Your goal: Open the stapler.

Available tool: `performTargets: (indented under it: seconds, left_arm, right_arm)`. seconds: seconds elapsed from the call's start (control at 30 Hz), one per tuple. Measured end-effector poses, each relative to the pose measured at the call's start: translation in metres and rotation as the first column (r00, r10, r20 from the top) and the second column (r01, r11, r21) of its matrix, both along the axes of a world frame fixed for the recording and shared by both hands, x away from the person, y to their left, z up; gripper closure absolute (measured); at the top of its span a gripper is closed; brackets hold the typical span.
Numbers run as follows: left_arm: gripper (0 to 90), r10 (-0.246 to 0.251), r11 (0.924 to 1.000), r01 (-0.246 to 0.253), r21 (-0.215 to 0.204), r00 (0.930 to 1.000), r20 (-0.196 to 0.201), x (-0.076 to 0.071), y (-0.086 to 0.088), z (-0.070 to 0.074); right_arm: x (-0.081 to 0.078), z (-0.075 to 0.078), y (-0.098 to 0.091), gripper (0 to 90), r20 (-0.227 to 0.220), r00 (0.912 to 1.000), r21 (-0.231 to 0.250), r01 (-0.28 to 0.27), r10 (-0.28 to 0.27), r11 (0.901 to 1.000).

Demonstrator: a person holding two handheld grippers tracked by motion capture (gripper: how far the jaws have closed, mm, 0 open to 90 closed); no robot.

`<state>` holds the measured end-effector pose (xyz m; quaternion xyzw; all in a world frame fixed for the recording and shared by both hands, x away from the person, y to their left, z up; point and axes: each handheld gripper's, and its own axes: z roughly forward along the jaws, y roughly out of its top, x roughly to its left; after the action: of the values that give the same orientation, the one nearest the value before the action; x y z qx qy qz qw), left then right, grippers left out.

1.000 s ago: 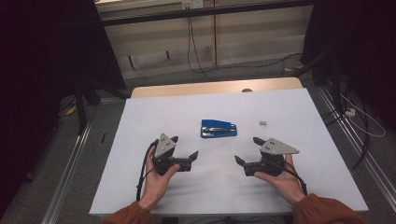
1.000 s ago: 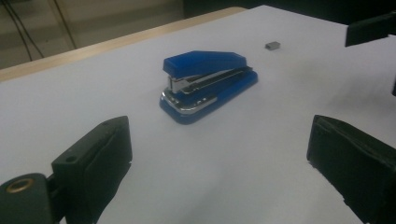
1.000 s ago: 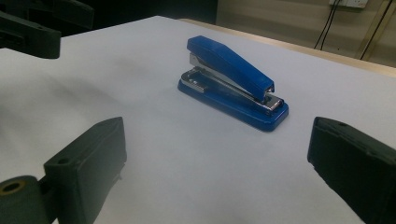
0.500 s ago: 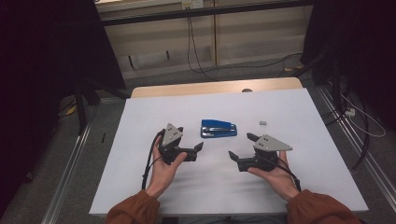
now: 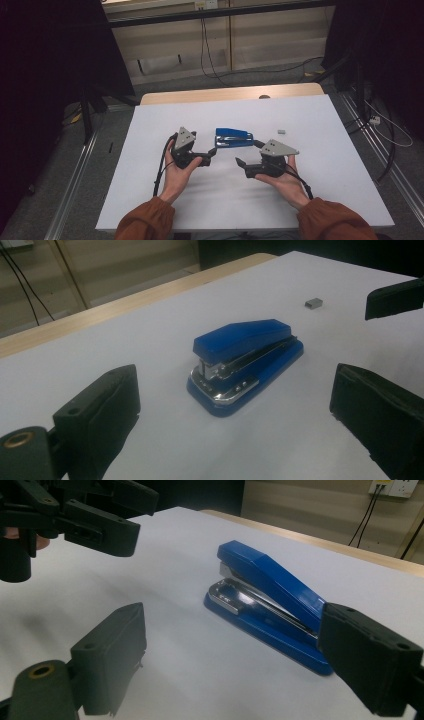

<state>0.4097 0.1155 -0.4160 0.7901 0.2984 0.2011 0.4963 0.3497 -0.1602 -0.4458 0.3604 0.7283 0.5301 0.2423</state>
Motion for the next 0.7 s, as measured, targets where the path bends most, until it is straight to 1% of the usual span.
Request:
performTargets:
  seconds: [0.03,0.07,0.13,0.2,0.23,0.27,0.33,0.37,0.43,0.47,0.5,0.53,0.57,0.6,0.63,0.67,0.7]
  left_arm:
    - [7.3,0.000,1.0000,0.000,0.000,1.0000,0.000,0.000,0.000,0.000]
    - [7.7,0.006,1.0000,-0.006,0.003,1.0000,0.005,0.002,-0.001,0.000]
    - [7.6,0.002,1.0000,-0.002,0.002,1.0000,0.007,0.002,-0.002,-0.001]
    - [7.5,0.005,1.0000,-0.005,0.001,1.0000,-0.002,0.006,-0.004,-0.003]
    - [7.5,0.005,1.0000,-0.005,0.001,1.0000,-0.002,0.006,-0.004,-0.003]
    - [7.5,0.007,0.9999,-0.007,0.012,1.0000,0.000,0.009,-0.005,-0.003]
    - [7.2,0.008,0.9999,-0.008,0.014,1.0000,0.004,0.011,-0.005,-0.002]
    - [7.2,0.005,0.9999,-0.005,0.010,0.9998,0.020,0.015,-0.005,0.000]
    - [7.6,0.004,1.0000,-0.004,0.004,0.9997,0.024,0.018,-0.006,0.001]
    - [7.5,0.019,0.9998,-0.019,0.003,0.9994,0.028,0.023,-0.006,0.002]
    - [7.4,0.019,0.9998,-0.019,0.003,0.9994,0.028,0.023,-0.006,0.002]
    - [7.4,0.023,0.9997,-0.023,-0.001,0.9994,0.026,0.026,-0.006,0.002]
    - [7.4,0.025,0.9997,-0.025,-0.001,0.9993,0.026,0.027,-0.006,0.002]
    - [7.4,0.033,0.9995,-0.033,0.001,0.9988,0.035,0.032,-0.007,0.003]
    - [7.4,0.033,0.9995,-0.033,0.001,0.9988,0.035,0.032,-0.007,0.003]
    - [7.5,0.048,0.9987,-0.048,0.015,0.9982,0.036,0.036,-0.009,0.003]
    - [7.1,0.048,0.9987,-0.048,0.015,0.9982,0.036,0.036,-0.009,0.003]
  right_arm:
    - [0.000,0.000,0.000,11.8,0.000,1.0000,0.000,0.000,0.000,1.0000]
    - [0.002,0.000,0.004,12.1,0.000,0.9999,-0.002,-0.012,0.012,0.9999]
    - [0.003,0.000,0.006,12.6,0.001,0.9999,-0.004,-0.017,0.017,0.9998]
    - [0.007,-0.001,0.011,12.6,-0.010,0.9994,-0.013,-0.034,0.034,0.9994]
    - [0.007,-0.001,0.011,12.6,-0.010,0.9994,-0.013,-0.034,0.034,0.9994]
    - [0.009,0.000,0.013,13.4,-0.014,0.9994,-0.017,-0.033,0.033,0.9993]
    - [0.011,0.000,0.014,14.4,-0.015,0.9993,-0.016,-0.033,0.033,0.9993]
    - [0.015,0.001,0.016,17.1,-0.022,0.9995,-0.026,-0.022,0.022,0.9994]
    - [0.016,0.001,0.017,17.8,-0.026,0.9995,-0.029,-0.019,0.018,0.9994]
    - [0.020,0.002,0.018,18.9,-0.029,0.9995,-0.022,-0.015,0.014,0.9997]
    - [0.020,0.002,0.018,18.9,-0.029,0.9995,-0.022,-0.015,0.014,0.9997]
    - [0.024,0.002,0.020,19.8,-0.024,0.9997,-0.026,-0.012,0.011,0.9996]
    - [0.024,0.002,0.020,19.8,-0.024,0.9997,-0.026,-0.012,0.011,0.9996]
    - [0.027,0.002,0.021,21.7,-0.017,0.9998,-0.020,-0.011,0.011,0.9997]
    - [0.027,0.002,0.021,21.7,-0.017,0.9998,-0.020,-0.011,0.011,0.9997]
    - [0.030,0.001,0.022,22.3,-0.018,0.9998,-0.020,-0.007,0.006,0.9998]
    - [0.030,0.001,0.022,22.3,-0.018,0.9998,-0.020,-0.007,0.006,0.9998]
